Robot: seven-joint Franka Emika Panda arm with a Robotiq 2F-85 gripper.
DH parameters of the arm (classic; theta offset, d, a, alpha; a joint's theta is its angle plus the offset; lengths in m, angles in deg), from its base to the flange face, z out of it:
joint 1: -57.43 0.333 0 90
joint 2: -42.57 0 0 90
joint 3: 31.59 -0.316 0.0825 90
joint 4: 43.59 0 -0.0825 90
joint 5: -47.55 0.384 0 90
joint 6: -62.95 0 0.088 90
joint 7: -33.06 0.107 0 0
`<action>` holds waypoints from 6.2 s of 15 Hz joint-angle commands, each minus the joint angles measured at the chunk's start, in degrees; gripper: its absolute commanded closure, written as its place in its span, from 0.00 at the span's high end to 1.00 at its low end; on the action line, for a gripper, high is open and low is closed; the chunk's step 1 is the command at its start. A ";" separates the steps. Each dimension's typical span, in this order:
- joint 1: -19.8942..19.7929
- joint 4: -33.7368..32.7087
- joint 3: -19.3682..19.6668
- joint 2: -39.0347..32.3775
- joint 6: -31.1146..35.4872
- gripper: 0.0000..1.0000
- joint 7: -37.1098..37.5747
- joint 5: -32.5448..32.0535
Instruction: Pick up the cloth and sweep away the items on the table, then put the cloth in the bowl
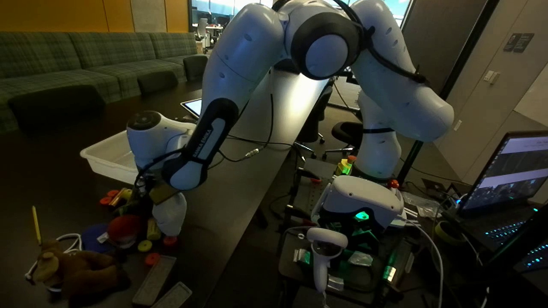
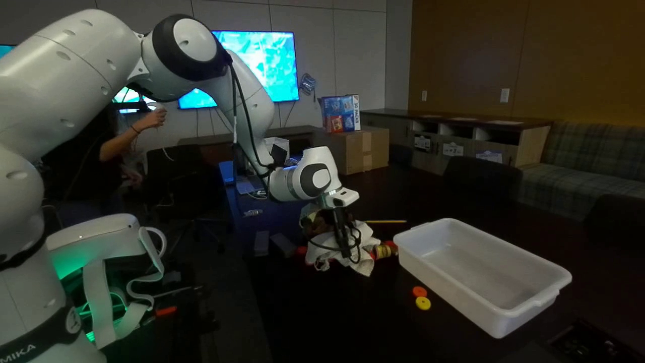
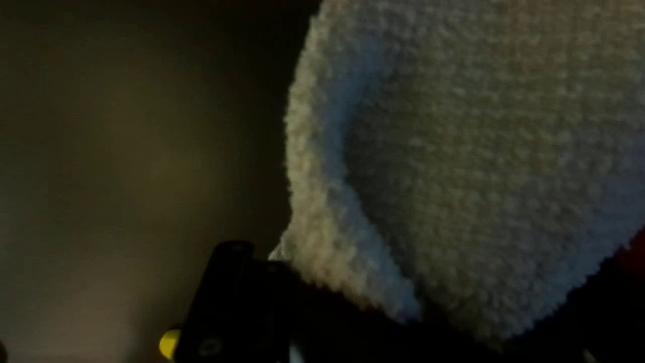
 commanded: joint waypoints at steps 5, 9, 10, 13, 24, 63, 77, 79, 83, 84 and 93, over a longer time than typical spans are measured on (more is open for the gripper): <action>-8.84 16.62 4.69 16.61 3.45 0.06 -4.79 -7.61; -15.04 15.27 7.64 15.02 2.41 0.06 -5.36 -13.03; -16.18 14.06 8.41 13.36 2.53 0.06 -5.00 -14.27; -19.75 9.52 9.41 7.77 4.50 0.06 -4.51 -16.39; -28.51 -10.79 5.61 -9.83 8.91 0.06 -12.04 -10.06; -18.28 -11.04 -16.45 -5.91 14.18 0.06 -29.53 7.94; -27.22 8.69 -0.78 6.82 18.52 0.06 -33.10 6.60; -27.39 10.60 1.24 6.18 18.50 0.06 -33.24 6.40; -26.47 19.29 2.24 8.71 17.76 0.06 -34.65 5.92; -25.79 20.64 2.28 8.50 17.78 0.06 -34.56 5.89; -10.35 29.96 -3.68 10.71 17.70 0.06 -28.26 7.95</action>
